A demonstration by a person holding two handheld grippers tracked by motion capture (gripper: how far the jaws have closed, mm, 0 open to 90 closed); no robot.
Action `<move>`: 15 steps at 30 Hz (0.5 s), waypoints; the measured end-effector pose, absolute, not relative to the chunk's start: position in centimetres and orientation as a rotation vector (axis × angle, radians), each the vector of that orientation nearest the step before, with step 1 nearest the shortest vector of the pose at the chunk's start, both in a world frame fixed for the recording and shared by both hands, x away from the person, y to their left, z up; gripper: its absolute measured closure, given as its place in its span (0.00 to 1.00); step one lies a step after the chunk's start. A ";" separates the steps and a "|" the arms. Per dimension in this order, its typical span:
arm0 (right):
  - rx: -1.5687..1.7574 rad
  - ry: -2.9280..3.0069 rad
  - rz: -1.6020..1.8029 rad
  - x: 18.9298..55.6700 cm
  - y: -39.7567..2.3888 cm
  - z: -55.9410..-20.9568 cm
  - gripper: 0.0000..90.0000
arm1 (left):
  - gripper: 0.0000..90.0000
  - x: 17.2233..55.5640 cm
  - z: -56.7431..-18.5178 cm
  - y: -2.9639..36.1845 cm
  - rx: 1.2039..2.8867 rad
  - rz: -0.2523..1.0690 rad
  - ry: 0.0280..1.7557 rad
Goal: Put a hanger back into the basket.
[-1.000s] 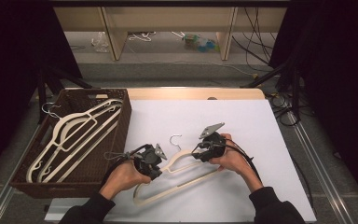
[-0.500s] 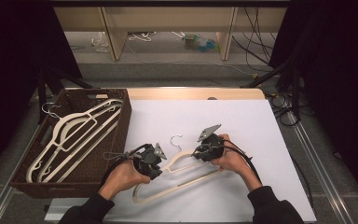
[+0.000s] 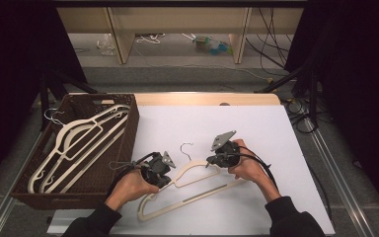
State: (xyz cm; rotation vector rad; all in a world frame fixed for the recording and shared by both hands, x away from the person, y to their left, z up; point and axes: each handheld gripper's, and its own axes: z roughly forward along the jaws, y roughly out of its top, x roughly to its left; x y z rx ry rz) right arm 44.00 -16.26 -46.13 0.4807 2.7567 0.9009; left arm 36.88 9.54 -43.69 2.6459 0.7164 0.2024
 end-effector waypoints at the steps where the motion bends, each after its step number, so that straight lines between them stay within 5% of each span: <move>1: 0.478 2.761 0.896 44.0 -16.3 -46.1 1.00 | 0.97 37.0 -43.8 9.5 2.650 0.216 0.716; 5: 0.484 2.750 0.894 44.1 -16.4 -46.0 0.99 | 0.91 36.8 -44.2 9.0 2.627 0.190 0.734; 10: 0.518 2.749 0.877 44.1 -16.2 -46.3 0.83 | 0.79 37.1 -44.1 9.3 2.666 0.197 0.722; 15: 0.502 2.769 0.815 44.1 -16.0 -46.5 0.81 | 0.72 36.9 -45.2 9.1 2.661 0.146 0.779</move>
